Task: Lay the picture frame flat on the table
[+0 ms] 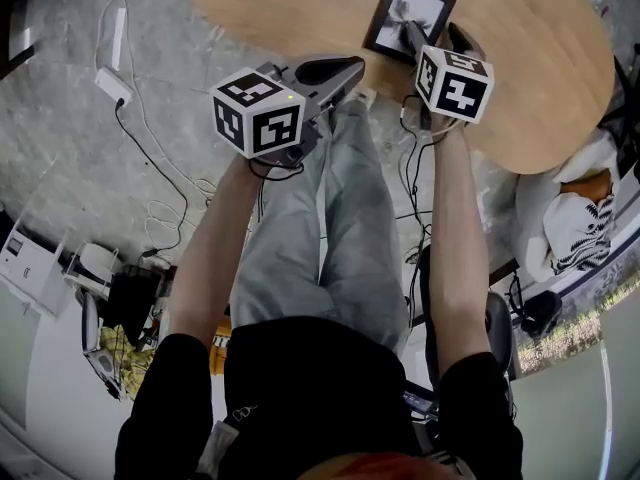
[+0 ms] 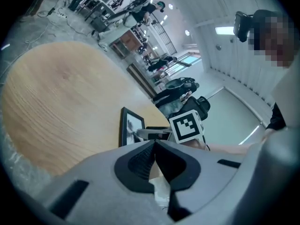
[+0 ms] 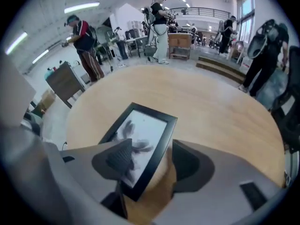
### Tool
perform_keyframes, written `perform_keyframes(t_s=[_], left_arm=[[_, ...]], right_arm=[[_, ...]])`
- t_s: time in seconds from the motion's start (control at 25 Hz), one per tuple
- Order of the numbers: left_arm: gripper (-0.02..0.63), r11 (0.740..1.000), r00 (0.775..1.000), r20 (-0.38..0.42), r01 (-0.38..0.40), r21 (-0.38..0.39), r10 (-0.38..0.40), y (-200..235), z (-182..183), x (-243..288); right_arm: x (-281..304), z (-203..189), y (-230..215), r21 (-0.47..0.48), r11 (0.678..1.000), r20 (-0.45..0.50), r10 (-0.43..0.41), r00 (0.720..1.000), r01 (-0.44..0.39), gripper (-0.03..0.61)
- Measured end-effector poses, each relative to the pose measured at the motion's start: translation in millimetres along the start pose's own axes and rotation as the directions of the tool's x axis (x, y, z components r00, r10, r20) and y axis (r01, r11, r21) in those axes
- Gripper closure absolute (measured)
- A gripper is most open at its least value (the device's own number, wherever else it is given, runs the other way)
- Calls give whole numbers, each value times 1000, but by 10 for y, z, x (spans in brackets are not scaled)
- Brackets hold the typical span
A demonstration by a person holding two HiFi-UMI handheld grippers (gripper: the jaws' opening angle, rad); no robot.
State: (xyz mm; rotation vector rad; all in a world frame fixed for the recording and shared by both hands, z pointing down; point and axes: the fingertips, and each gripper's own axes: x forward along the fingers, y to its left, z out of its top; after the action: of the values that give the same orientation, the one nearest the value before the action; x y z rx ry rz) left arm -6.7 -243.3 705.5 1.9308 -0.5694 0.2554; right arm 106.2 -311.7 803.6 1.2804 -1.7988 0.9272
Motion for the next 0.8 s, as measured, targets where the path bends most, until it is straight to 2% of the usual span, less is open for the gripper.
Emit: perform_keyframes(t_s=[0.12,0.16,0.24,0.28,0.4,0.6,0.72,0.8], left_arm=[[606,1000,1000,15,-3,-6,3,-49,23,-43],[606,1000,1000,25,-11,-4,11,-62,40,-53],[606,999,998,52,-46,12,45,-73,107,-79],[606,997,996,67,-68,25,66,-77,151,-100],[606,992,991,92,-103,74,97,-176,289,-158],[606,976,974,167,-176,128,154,-717,665,-390],[606,955,945,258,-249,160,203,-1201,989,-571],[606,937,921,318,-293,192,224,-1540,1220,-670]], right_arm=[[-55,-85,-4,-12,999,-10,-30,999,30,333],[-111,-89,-3,-6,1000,9,-29,1000,29,378],[-260,-37,35,23,1000,76,-1,997,0,539],[-342,4,99,42,998,112,38,993,-43,555],[-631,135,324,88,980,193,156,969,-176,563],[-1421,492,511,101,964,291,209,934,-247,567],[-2026,896,513,52,961,361,236,902,-272,568],[-2464,1235,456,21,962,433,235,870,-271,568]])
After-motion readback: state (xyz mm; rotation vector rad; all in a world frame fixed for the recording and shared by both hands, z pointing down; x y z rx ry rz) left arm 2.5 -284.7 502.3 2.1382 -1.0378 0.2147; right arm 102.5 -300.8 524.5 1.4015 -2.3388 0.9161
